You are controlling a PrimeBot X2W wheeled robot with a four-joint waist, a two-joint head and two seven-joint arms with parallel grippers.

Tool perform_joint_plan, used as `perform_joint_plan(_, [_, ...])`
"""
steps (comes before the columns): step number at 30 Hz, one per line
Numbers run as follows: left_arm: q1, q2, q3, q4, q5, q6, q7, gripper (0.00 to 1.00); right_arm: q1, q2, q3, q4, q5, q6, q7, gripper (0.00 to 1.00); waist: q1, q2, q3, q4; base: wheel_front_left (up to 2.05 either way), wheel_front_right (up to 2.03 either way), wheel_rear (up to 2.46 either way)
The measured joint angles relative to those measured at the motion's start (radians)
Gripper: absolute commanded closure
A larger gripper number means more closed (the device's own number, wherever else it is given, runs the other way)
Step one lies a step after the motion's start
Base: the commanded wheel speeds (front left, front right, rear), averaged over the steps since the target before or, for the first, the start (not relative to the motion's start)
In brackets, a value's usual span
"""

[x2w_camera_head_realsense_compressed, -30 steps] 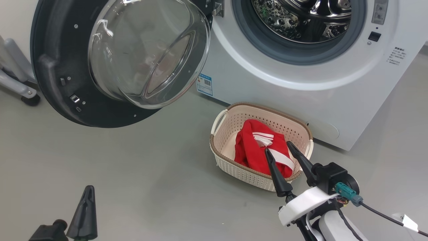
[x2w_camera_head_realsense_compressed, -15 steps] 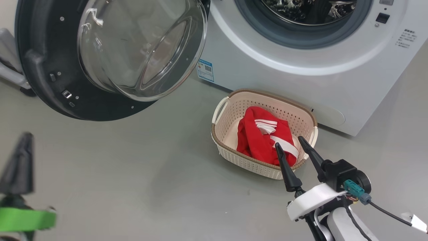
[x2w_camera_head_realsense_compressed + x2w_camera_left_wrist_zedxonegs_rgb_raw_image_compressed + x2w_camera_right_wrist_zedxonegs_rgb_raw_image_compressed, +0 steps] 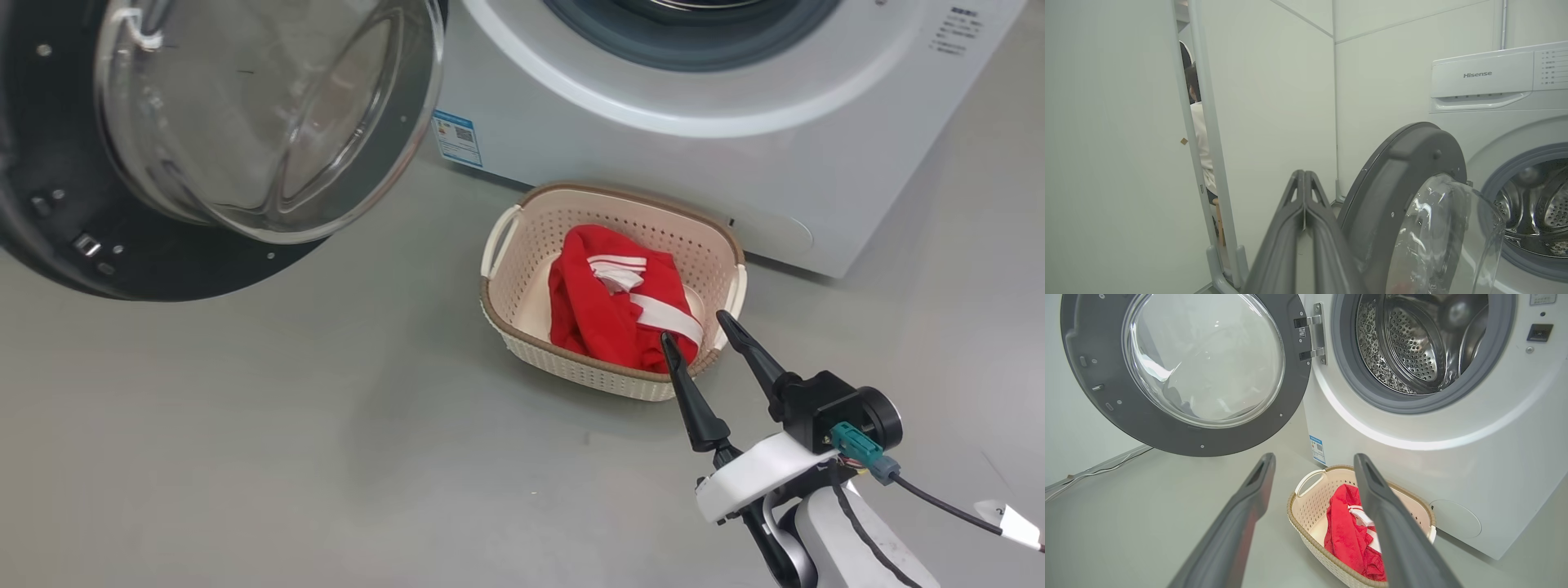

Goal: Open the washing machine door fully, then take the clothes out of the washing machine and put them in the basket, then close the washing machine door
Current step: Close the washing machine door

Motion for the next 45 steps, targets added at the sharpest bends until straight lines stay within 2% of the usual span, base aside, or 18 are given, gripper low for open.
perform_joint_plan(8, [-0.12, 0.051, 0.098, 0.182, -0.152, 0.001, 0.133, 1.0, -0.014, -0.008, 0.008, -0.006, -0.008, 0.0, 0.001, 0.0, 0.0, 0.0, 0.038, -0.067, 0.0, 0.0, 0.0])
perform_joint_plan(10, [-0.148, 0.053, 0.128, 0.227, -0.195, 0.012, 0.161, 1.0, -0.024, -0.01, 0.009, -0.007, -0.013, 0.0, 0.001, 0.0, 0.0, 0.0, 0.046, -0.085, 0.0, 0.0, 0.0])
perform_joint_plan(17, [-0.297, 0.005, 0.281, 0.406, -0.436, 0.127, 0.29, 1.0, -0.032, -0.017, 0.009, -0.01, -0.015, 0.008, 0.001, 0.0, 0.0, 0.0, 0.071, -0.152, 0.0, 0.0, 0.0])
perform_joint_plan(21, [-0.352, 0.004, 0.357, 0.477, -0.506, 0.2, 0.337, 1.0, -0.034, -0.016, 0.016, -0.01, -0.015, 0.008, 0.001, 0.0, 0.0, 0.0, 0.082, -0.188, 0.0, 0.0, 0.0])
perform_joint_plan(22, [-0.352, 0.004, 0.357, 0.477, -0.506, 0.2, 0.337, 1.0, -0.034, -0.016, 0.016, -0.01, -0.015, 0.008, 0.001, 0.0, 0.0, 0.0, 0.082, -0.188, 0.0, 0.0, 0.0])
perform_joint_plan(24, [-0.387, 0.005, 0.395, 0.509, -0.521, 0.24, 0.344, 1.0, -0.036, -0.015, 0.019, -0.01, -0.015, 0.008, 0.001, 0.0, 0.0, 0.0, 0.087, -0.204, 0.0, 0.0, 0.0])
perform_joint_plan(30, [-0.471, 0.018, 0.445, 0.592, -0.56, 0.243, 0.368, 1.0, -0.046, -0.018, 0.015, -0.011, -0.015, 0.009, 0.001, 0.0, 0.0, 0.0, 0.104, -0.246, 0.0, 0.0, 0.0])
perform_joint_plan(45, [-0.536, 0.027, 0.501, 0.822, -0.561, 0.243, 0.396, 1.0, -0.05, -0.029, 0.007, -0.015, -0.015, 0.009, 0.001, 0.0, 0.0, 0.0, 0.123, -0.259, 0.0, 0.0, 0.0])
